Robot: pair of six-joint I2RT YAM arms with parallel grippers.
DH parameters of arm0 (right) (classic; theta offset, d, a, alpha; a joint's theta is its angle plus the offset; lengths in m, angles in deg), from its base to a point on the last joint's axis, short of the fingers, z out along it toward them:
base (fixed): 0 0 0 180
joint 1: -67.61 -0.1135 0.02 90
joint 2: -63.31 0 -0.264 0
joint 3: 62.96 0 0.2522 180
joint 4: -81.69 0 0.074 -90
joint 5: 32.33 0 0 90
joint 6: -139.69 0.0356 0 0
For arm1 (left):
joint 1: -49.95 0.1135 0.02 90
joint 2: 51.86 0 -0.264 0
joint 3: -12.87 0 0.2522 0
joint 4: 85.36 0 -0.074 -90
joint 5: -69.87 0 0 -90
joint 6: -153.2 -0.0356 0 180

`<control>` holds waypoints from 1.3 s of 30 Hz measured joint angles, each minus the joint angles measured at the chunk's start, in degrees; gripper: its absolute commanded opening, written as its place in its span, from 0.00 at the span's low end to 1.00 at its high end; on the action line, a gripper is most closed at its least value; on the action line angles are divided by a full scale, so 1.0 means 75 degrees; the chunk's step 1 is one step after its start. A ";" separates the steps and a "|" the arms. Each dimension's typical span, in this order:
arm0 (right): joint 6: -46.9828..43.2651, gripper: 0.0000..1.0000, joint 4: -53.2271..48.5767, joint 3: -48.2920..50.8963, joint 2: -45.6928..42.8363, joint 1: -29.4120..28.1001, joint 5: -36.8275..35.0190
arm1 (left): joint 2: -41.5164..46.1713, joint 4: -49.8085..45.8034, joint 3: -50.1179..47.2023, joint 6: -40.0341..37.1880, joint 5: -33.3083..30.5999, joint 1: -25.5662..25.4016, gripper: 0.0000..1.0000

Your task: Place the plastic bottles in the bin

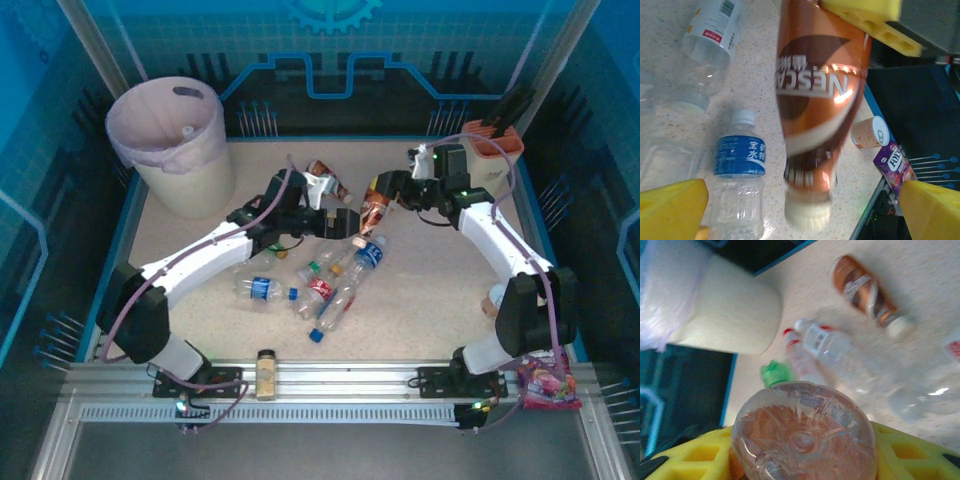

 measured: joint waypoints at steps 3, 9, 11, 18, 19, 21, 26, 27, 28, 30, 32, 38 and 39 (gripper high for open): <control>0.0187 0.44 0.0210 0.0000 0.0032 -0.0216 0.0498 | -0.0297 0.0248 0.0047 0.0143 0.0119 -0.0125 0.99; 0.0606 0.44 0.0723 0.0003 0.0297 -0.0481 0.0918 | -0.0659 0.0539 0.0052 0.0455 0.0189 -0.0198 0.81; 0.0720 0.44 0.0851 0.0017 0.0361 -0.0495 0.0959 | -0.0679 0.0627 0.0052 0.0533 0.0189 -0.0198 0.73; 0.0941 0.49 0.1189 0.0152 0.0472 -0.0495 0.0970 | -0.0708 0.0737 0.0067 0.0586 0.0157 -0.0195 0.53; 0.0944 0.50 0.1204 0.0157 0.0478 -0.0493 0.0968 | -0.0708 0.0734 0.0067 0.0592 0.0154 -0.0195 0.52; 0.0970 0.58 0.1221 0.0160 0.0487 -0.0493 0.0962 | -0.0708 0.0734 0.0067 0.0597 0.0146 -0.0195 0.52; 0.1113 0.77 0.1306 0.0210 0.0487 -0.0475 0.0979 | -0.0708 0.0737 0.0070 0.0595 0.0122 -0.0195 0.52; 0.1139 0.79 0.1335 0.0248 0.0487 -0.0463 0.0985 | -0.0708 0.0734 0.0070 0.0595 0.0119 -0.0195 0.52; 0.1186 0.81 0.1352 0.0297 0.0487 -0.0423 0.0997 | -0.0708 0.0731 0.0076 0.0595 0.0099 -0.0195 0.52; 0.1274 0.86 0.1416 0.0428 0.0458 -0.0283 0.1020 | -0.0708 0.0699 0.0099 0.0583 0.0093 -0.0195 0.50; 0.1349 0.89 0.1399 0.0554 0.0344 -0.0076 0.1043 | -0.0708 0.0577 0.0143 0.0533 0.0061 -0.0187 0.49; 0.1131 0.92 0.1096 0.0731 -0.0256 0.0513 0.0994 | -0.0577 -0.0318 0.0691 0.0242 -0.0251 0.0050 0.46; 0.1072 0.92 0.1043 0.0822 -0.0373 0.0577 0.0985 | -0.0522 -0.0484 0.0836 0.0154 -0.0280 0.0122 0.46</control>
